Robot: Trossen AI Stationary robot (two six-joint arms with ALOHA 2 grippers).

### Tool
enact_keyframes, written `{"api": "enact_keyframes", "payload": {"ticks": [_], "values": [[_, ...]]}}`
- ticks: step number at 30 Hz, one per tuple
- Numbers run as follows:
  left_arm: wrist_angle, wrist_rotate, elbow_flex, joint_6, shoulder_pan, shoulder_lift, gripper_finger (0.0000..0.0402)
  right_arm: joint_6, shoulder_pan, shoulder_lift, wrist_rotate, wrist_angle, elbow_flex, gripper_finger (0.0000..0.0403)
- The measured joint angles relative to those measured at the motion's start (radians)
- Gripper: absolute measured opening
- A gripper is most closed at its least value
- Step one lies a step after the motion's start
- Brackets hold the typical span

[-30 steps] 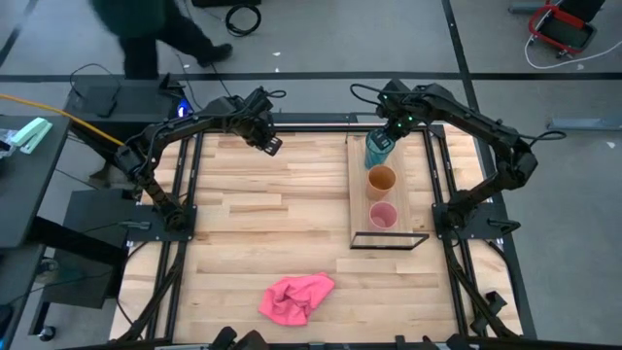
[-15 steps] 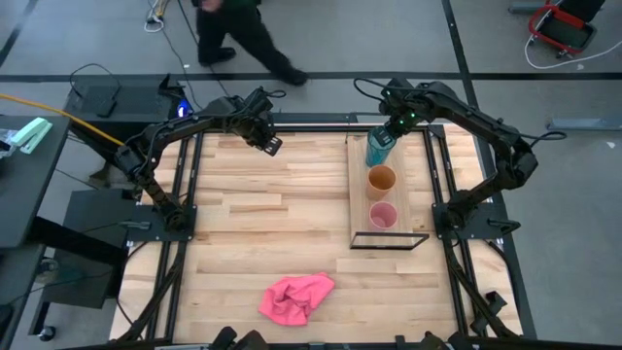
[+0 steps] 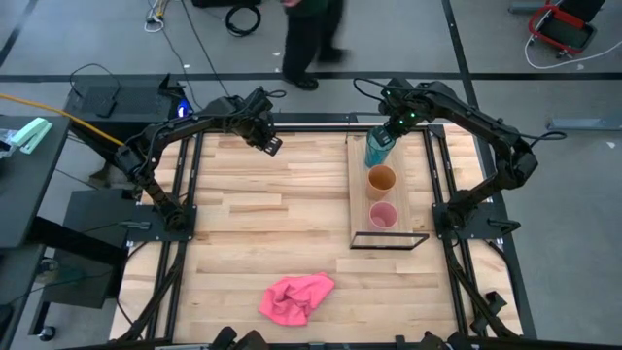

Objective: Stack small to large cups/mugs on shelf
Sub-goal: Put the blue cup on the shelf

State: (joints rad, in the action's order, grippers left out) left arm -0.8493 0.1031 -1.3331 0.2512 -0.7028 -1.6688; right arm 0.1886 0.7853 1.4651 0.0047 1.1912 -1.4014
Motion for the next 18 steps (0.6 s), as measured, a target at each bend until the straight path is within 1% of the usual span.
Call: {"api": "enact_keyframes", "payload": {"ticks": [9, 18], "values": [[0.000, 0.000, 0.000, 0.000, 0.000, 0.000, 0.0040, 0.000, 0.000, 0.000, -0.006, 0.000, 0.000, 0.0046], [0.000, 0.000, 0.000, 0.000, 0.000, 0.000, 0.0035, 0.002, 0.000, 0.000, -0.016, 0.002, 0.000, 0.0046]]}}
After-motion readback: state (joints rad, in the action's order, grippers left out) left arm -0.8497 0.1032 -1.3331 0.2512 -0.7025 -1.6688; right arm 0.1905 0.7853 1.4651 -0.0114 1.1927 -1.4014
